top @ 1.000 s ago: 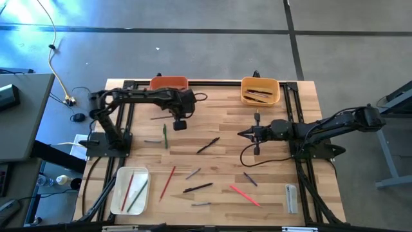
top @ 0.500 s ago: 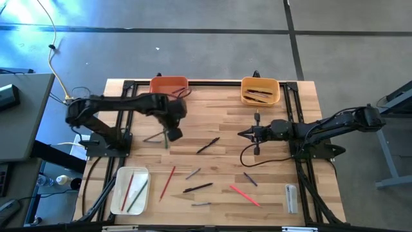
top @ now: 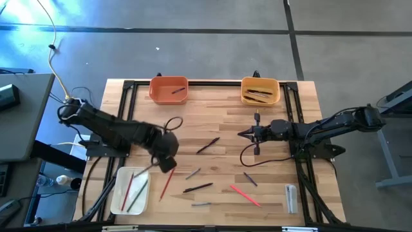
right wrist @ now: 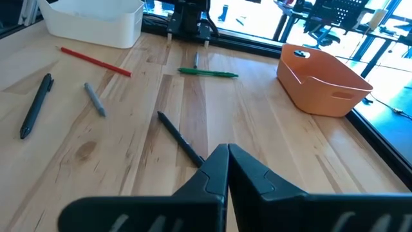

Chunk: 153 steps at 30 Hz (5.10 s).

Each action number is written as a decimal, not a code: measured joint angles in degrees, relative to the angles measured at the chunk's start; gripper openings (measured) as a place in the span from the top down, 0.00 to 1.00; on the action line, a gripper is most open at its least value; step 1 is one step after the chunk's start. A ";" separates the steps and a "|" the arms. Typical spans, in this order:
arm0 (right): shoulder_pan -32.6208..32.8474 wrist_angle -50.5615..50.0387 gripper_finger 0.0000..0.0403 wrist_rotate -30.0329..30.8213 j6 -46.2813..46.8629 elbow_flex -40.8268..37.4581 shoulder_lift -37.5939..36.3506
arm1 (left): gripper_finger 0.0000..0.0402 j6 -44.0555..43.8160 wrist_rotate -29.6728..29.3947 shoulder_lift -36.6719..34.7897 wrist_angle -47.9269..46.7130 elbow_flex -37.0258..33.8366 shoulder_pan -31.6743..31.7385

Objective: Sort crayons/erasers/pens/pencils in bins
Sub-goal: Put the blue colored pencil into the white bin, then put the yellow colored pencil into the white bin

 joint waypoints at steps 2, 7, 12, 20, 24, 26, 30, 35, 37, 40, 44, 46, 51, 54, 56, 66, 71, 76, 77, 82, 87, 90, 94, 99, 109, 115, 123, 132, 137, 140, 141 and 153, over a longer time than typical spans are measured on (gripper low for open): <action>0.00 -0.05 1.00 0.00 -0.37 0.00 0.00 | 1.00 -6.44 -0.40 0.00 -0.07 0.00 -3.79; 0.00 -0.72 1.00 0.00 -1.62 0.00 0.00 | 1.00 -25.22 -2.73 0.00 -0.10 0.00 -13.80; 0.00 -1.30 1.00 0.00 -3.08 0.00 0.00 | 1.00 -43.50 -8.26 0.11 -3.54 0.00 -23.79; 0.00 -1.60 1.00 -0.02 -3.94 0.00 0.00 | 1.00 -62.73 -13.67 2.71 -9.29 -3.25 -34.12; 0.00 -1.60 1.00 -0.02 -4.02 0.00 0.00 | 1.00 -65.60 -13.65 4.22 -5.25 -6.84 -36.38; 0.00 -1.60 1.00 -0.02 -3.95 0.00 0.00 | 1.00 -65.69 -13.79 4.83 -3.02 -8.04 -36.94; 0.07 -1.58 1.00 -0.02 -3.93 0.00 0.00 | 1.00 -64.27 -13.62 5.38 0.56 -9.91 -37.46; 0.09 -1.58 1.00 -0.02 -3.96 0.00 0.00 | 0.97 -60.17 -12.87 5.42 0.42 -9.97 -37.23; 0.09 -1.58 1.00 -0.02 -3.96 0.00 0.00 | 0.94 -57.29 -11.29 5.42 0.26 -9.97 -36.79; 0.09 -1.58 1.00 -0.02 -3.94 0.00 0.00 | 0.88 -52.02 -9.60 5.28 -0.11 -9.97 -35.66; 0.09 -1.57 1.00 -0.02 -3.88 0.00 0.00 | 0.81 -43.27 -11.10 3.74 -0.10 -9.95 -33.66; 0.09 -1.55 1.00 0.00 -3.64 0.00 0.00 | 0.77 -38.00 -13.04 2.52 -0.03 -9.39 -32.69; 0.09 -0.54 1.00 0.00 -1.55 0.02 0.00 | 0.78 -22.66 -19.13 -1.21 0.24 -8.04 -29.49; 0.09 0.86 1.00 0.00 -1.06 0.02 0.00 | 0.85 -11.91 -24.90 -3.31 1.00 -8.74 -26.81; 0.09 1.28 1.00 0.00 -1.05 0.02 0.00 | 0.92 -3.47 -27.75 -4.71 4.35 -10.58 -24.45; 4.60 1.37 1.00 9.66 2.24 0.02 0.00 | 1.00 41.98 -14.27 -9.53 54.80 -30.42 -8.77; 8.06 -2.77 1.00 14.52 6.43 0.73 0.00 | 1.00 51.89 -4.74 -8.59 73.52 -37.66 -1.94; 11.21 -17.02 1.00 23.67 14.48 5.66 0.00 | 1.00 54.95 -0.95 -8.59 85.75 -43.33 0.97; 11.88 -19.39 1.00 25.46 16.42 6.67 0.00 | 1.00 55.87 -0.95 -8.59 88.05 -44.44 1.26; 13.11 -33.40 1.00 29.43 30.36 11.23 0.00 | 1.00 61.72 -0.99 -8.57 101.75 -49.94 2.99; 9.51 -48.42 0.98 30.79 50.90 12.54 0.02 | 1.00 61.67 0.46 -8.57 116.42 -56.04 7.00; 6.49 -54.18 0.91 30.57 59.69 12.50 0.71 | 1.00 58.90 3.84 -8.59 119.76 -57.56 10.59; 2.06 -58.25 0.78 28.21 67.51 12.46 3.35 | 1.00 57.27 8.47 -8.57 119.98 -57.67 14.81; -2.53 -56.98 0.66 25.07 68.27 12.44 9.88 | 1.00 56.16 8.93 -8.57 121.36 -57.48 17.32; -7.86 -51.16 0.71 22.03 66.62 12.57 20.39 | 1.00 54.21 8.91 -8.14 123.29 -55.81 20.87; -8.07 -50.03 0.81 22.41 65.64 12.66 22.29 | 1.00 54.27 8.92 -4.03 123.33 -53.42 22.40; -8.22 -49.06 0.94 20.88 59.57 12.59 22.32 | 1.00 53.24 15.33 4.18 133.79 -50.22 24.00; -8.22 -48.84 0.97 20.51 57.26 12.52 22.36 | 1.00 51.41 25.92 6.25 128.90 -38.64 31.86; -8.17 -48.88 0.97 20.26 57.27 12.50 22.36 | 1.00 52.75 25.63 6.23 124.87 -34.51 35.58; -8.18 -48.88 0.97 19.58 57.33 12.39 21.81 | 1.00 52.68 25.31 6.21 123.38 -34.49 37.66; -8.20 -48.78 0.97 19.37 57.43 12.34 21.54 | 1.00 52.33 25.32 6.21 122.49 -34.49 38.28; -7.78 -43.68 0.97 17.81 55.28 12.17 18.19 | 1.00 51.10 25.35 5.83 121.94 -34.58 43.44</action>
